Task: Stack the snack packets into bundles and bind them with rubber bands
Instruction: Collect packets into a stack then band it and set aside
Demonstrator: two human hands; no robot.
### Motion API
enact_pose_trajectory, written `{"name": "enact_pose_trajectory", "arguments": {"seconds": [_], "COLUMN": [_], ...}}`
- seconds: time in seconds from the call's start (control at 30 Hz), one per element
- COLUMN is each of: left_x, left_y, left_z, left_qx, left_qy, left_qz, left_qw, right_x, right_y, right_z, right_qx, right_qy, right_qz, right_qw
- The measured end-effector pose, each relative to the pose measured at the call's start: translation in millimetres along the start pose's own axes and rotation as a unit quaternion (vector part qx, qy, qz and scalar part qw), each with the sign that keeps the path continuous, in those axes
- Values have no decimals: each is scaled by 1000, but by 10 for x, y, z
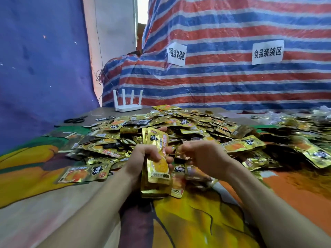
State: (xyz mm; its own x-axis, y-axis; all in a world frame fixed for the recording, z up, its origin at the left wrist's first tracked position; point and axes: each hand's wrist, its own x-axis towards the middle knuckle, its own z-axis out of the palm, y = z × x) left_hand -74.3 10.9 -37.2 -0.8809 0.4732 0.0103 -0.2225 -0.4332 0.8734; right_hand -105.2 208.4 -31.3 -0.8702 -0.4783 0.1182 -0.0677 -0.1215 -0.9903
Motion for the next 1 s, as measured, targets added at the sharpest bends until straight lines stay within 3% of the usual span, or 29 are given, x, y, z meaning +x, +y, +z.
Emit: {"name": "enact_pose_trajectory", "arguments": {"seconds": [0.2,0.37,0.47,0.57,0.73,0.83,0.93,1.0], "left_x": [-10,-7,-12,38,127,143,111,127], "left_y": [-14,-2,-11,-37,8,36,20,-18], "left_z": [39,8,27,21,-41,-33,-8,0], "left_qx": [-48,-48,-23,7,-24,-47,-41,-59], "left_qy": [-69,-81,-13,147,362,388,411,387], "left_qz": [10,-3,8,78,254,292,243,213], "left_qw": [996,996,1000,986,897,873,877,895], "right_x": [-102,-125,-100,-99,-81,-71,-70,-73], "right_y": [-94,-139,-113,-13,114,183,232,242], "right_z": [-40,-19,24,133,379,566,697,716], "right_qx": [205,257,132,-33,-140,-174,-204,-228], "right_qy": [-56,-29,-20,22,76,66,65,85], "right_qz": [-51,-79,-77,-77,-69,-72,-111,-136], "right_qw": [976,963,988,996,985,980,970,960]}}
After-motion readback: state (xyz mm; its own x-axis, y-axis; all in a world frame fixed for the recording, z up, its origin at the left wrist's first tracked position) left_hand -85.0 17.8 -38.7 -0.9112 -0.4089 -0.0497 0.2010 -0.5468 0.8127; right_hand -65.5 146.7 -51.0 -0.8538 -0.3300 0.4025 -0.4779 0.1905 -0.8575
